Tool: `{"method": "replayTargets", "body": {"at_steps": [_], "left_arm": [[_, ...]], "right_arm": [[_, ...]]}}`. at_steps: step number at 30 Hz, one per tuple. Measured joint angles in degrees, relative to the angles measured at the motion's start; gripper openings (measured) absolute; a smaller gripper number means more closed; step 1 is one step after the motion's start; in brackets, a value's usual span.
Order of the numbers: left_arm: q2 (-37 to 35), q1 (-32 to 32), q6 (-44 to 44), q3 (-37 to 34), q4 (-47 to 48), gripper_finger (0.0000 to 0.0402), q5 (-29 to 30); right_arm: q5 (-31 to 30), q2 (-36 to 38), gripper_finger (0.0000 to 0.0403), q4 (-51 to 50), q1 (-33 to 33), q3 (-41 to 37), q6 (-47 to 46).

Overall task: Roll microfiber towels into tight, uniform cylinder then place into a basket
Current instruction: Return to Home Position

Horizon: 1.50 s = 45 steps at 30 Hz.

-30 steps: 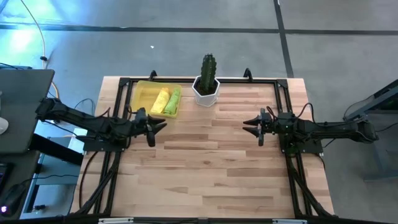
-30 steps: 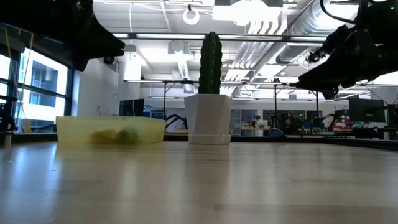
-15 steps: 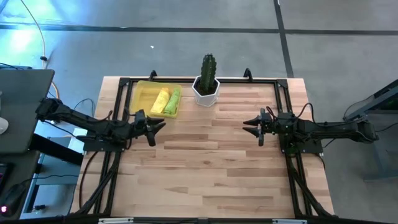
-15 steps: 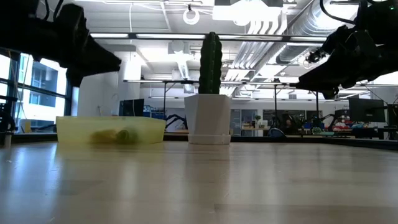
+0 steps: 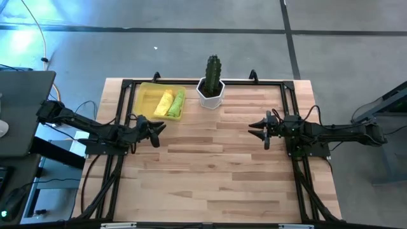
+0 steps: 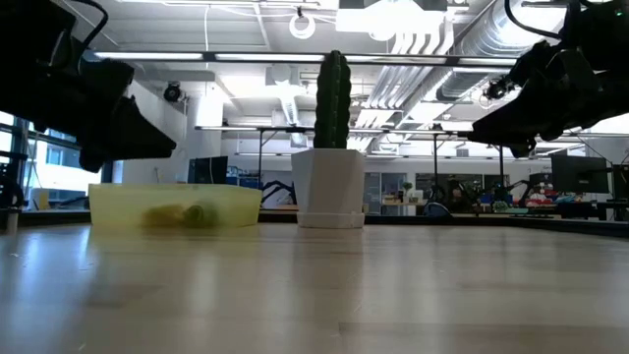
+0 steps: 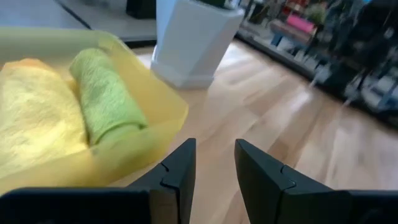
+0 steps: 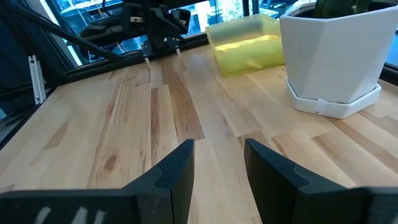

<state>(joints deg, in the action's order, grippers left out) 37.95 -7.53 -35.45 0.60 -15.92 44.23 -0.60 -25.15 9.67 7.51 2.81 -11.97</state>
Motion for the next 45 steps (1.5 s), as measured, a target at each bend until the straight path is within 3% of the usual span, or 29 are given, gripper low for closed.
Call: {"method": "replayTargets", "body": {"at_steps": [6,18,26,39,45], "left_arm": [[0.02,0.00,4.07,0.00,4.49,0.0099,-1.56],[0.02,0.00,6.10,0.04,4.56,0.0099,-1.80],[-4.48,0.89,6.11,0.09,4.52,0.0099,-2.52],[-17.53,15.00,6.11,0.09,4.51,0.0099,-6.74],[-19.98,23.58,6.11,0.09,4.52,0.0099,-6.74]], "right_arm": [[-0.02,0.00,0.0133,-0.50,0.00,0.00,0.00],[-0.02,0.49,0.0133,-0.94,-0.13,0.00,0.02],[-0.02,7.60,0.0133,-3.42,-0.10,0.02,0.02],[-0.02,23.10,0.0133,-10.73,5.37,0.02,0.02],[-0.02,24.96,0.0133,-11.98,10.51,0.04,0.03]]}}
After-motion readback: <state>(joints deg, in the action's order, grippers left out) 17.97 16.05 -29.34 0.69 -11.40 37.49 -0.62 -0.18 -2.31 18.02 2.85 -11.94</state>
